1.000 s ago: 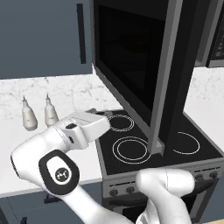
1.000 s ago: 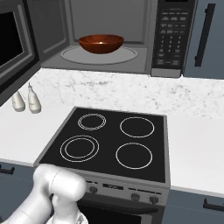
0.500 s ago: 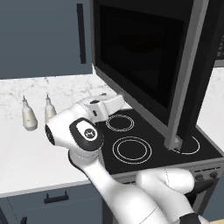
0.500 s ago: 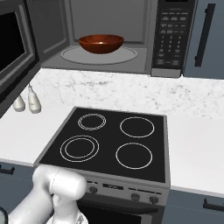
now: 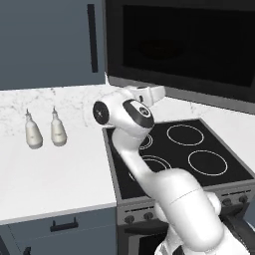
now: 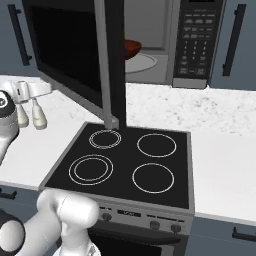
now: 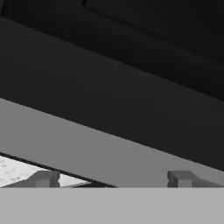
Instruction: Open the microwave, place the bowl with waffle inside the microwave, then close the microwave door and turn it on.
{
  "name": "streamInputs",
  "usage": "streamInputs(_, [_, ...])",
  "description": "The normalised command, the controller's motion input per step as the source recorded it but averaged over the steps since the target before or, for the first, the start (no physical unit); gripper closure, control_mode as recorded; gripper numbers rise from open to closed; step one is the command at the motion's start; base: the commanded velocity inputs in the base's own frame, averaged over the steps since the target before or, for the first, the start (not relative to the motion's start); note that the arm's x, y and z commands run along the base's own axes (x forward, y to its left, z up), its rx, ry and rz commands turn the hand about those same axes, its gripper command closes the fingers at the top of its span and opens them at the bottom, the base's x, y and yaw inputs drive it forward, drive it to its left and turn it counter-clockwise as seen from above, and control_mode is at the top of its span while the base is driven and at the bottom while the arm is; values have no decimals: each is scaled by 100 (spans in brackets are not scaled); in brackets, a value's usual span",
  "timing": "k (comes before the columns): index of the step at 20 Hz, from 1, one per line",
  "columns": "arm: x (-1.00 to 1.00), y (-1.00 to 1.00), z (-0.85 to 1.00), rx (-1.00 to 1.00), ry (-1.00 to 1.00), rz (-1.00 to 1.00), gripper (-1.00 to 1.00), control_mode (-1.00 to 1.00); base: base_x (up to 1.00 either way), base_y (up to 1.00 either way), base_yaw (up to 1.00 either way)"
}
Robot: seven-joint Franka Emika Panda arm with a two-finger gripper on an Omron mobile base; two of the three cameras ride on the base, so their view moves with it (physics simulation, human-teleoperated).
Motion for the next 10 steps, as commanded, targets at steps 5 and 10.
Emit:
streamInputs(5, [100, -85, 23, 21, 19, 19, -100, -100, 0, 0, 0])
streamInputs(10, [100, -88, 24, 21, 12, 23, -100, -100, 0, 0, 0])
